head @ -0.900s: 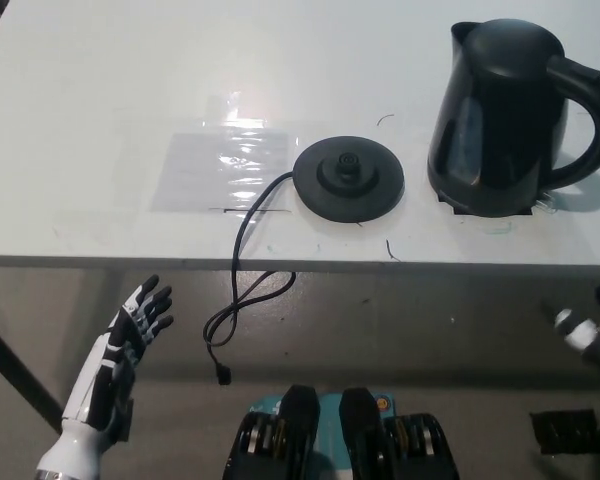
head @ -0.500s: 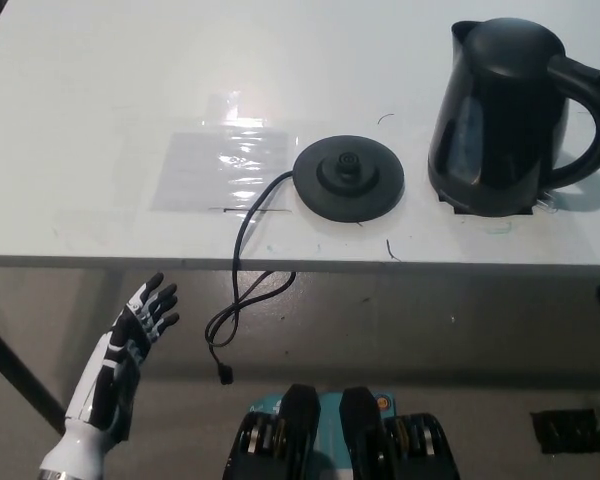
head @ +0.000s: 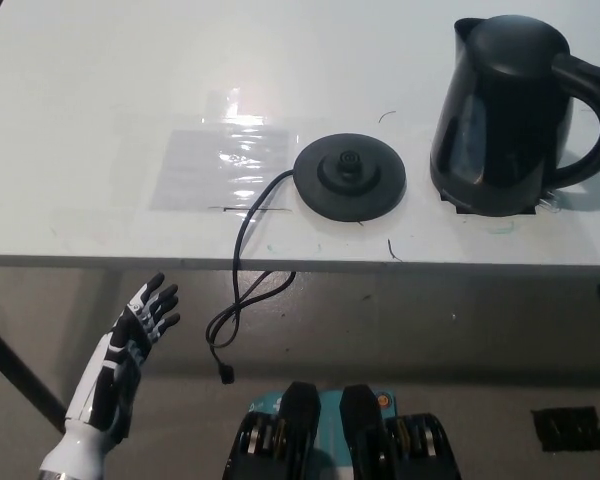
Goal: A kettle and its base are kept separately on the desk infront of the robot and the robot uses its right hand to lift the kettle by its handle and places it on its base to align it correctly.
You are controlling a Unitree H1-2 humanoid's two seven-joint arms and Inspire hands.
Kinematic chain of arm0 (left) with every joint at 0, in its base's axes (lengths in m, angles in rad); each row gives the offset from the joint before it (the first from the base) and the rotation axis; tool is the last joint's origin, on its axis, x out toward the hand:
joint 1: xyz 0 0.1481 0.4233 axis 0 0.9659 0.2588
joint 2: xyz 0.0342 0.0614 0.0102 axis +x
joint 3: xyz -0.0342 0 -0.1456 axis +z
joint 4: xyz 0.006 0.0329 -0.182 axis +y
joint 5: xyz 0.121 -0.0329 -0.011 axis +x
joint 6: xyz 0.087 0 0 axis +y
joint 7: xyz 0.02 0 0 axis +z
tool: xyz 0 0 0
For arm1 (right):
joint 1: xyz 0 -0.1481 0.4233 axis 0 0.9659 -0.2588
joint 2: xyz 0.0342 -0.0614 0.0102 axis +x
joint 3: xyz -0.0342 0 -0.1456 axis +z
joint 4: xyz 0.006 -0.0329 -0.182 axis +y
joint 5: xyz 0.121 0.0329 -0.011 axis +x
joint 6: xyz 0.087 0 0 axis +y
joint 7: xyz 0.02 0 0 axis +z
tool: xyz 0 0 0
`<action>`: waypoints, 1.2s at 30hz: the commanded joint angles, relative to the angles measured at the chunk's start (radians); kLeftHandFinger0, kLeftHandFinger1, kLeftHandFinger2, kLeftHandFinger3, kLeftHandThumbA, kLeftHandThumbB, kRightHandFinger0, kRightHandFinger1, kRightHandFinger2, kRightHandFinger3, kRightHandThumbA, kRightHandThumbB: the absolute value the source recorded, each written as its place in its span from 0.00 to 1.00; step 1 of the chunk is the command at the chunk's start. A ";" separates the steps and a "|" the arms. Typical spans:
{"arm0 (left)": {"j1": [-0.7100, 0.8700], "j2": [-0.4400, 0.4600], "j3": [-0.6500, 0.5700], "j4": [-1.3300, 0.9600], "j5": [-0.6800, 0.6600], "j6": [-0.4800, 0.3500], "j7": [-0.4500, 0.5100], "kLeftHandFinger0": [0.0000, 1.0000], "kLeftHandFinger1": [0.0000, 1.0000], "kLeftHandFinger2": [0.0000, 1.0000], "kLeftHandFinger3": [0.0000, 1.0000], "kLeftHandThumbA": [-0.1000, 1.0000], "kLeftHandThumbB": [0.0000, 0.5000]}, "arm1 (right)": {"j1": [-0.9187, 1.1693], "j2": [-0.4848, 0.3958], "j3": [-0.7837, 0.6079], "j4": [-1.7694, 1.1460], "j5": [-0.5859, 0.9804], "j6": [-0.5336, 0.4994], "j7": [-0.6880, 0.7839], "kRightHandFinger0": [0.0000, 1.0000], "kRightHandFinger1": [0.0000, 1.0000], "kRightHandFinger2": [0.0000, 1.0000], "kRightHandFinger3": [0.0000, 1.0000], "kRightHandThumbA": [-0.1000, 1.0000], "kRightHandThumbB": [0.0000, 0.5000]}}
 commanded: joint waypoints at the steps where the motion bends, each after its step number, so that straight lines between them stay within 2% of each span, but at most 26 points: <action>1: -0.017 0.005 -0.001 -0.024 -0.014 -0.025 -0.020 1.00 1.00 1.00 1.00 1.00 0.03 | -0.071 -0.013 0.015 0.027 0.032 0.019 0.061 1.00 1.00 1.00 1.00 1.00 0.69; 5: -0.019 0.006 -0.004 -0.026 -0.010 -0.020 -0.021 1.00 1.00 1.00 1.00 1.00 0.02 | -0.074 -0.006 0.028 0.057 0.056 0.031 0.099 1.00 1.00 1.00 1.00 1.00 0.69; 6: -0.022 0.008 -0.002 -0.022 -0.015 -0.023 -0.024 1.00 1.00 1.00 1.00 1.00 0.01 | -0.075 -0.002 0.032 0.068 0.052 0.033 0.100 1.00 1.00 1.00 1.00 1.00 0.72; 9: -0.022 0.009 0.001 -0.016 -0.021 -0.032 -0.029 1.00 1.00 1.00 1.00 1.00 0.00 | -0.071 0.008 0.042 0.093 0.047 0.028 0.113 1.00 1.00 1.00 1.00 1.00 0.69; 11: -0.021 0.009 0.001 -0.014 -0.017 -0.032 -0.030 1.00 1.00 1.00 1.00 1.00 0.00 | -0.064 0.010 0.049 0.106 0.037 0.033 0.120 1.00 1.00 1.00 1.00 1.00 0.71; 12: -0.020 0.010 0.001 -0.017 -0.010 -0.027 -0.028 1.00 1.00 1.00 1.00 1.00 0.03 | -0.058 0.010 0.053 0.115 0.033 0.037 0.123 1.00 1.00 1.00 1.00 1.00 0.71; 19: -0.023 0.007 0.006 -0.013 -0.021 -0.030 -0.035 1.00 1.00 1.00 1.00 1.00 0.00 | -0.043 0.007 0.066 0.176 0.021 -0.003 0.160 1.00 1.00 1.00 1.00 1.00 0.68; 21: -0.025 0.008 0.006 -0.010 -0.017 -0.031 -0.034 1.00 1.00 1.00 1.00 1.00 0.02 | -0.035 0.005 0.066 0.180 0.017 0.008 0.158 1.00 1.00 1.00 1.00 1.00 0.74; 23: -0.026 0.010 0.006 -0.010 -0.017 -0.029 -0.036 1.00 1.00 1.00 1.00 1.00 0.03 | -0.027 0.005 0.066 0.195 0.013 0.009 0.157 1.00 1.00 1.00 1.00 1.00 0.75; 29: -0.026 0.011 0.005 -0.014 -0.017 -0.028 -0.037 1.00 1.00 1.00 1.00 1.00 0.00 | -0.024 -0.003 0.067 0.283 0.004 -0.028 0.175 1.00 1.00 1.00 1.00 1.00 0.73; 33: -0.027 0.012 0.004 -0.010 -0.017 -0.028 -0.040 1.00 1.00 1.00 1.00 1.00 0.00 | -0.039 -0.005 0.061 0.363 0.010 -0.053 0.190 1.00 1.00 1.00 1.00 1.00 0.64; 36: -0.025 0.012 0.005 -0.012 -0.018 -0.032 -0.040 1.00 1.00 1.00 1.00 1.00 0.00 | -0.060 -0.005 0.058 0.430 0.014 -0.066 0.200 1.00 1.00 1.00 1.00 1.00 0.67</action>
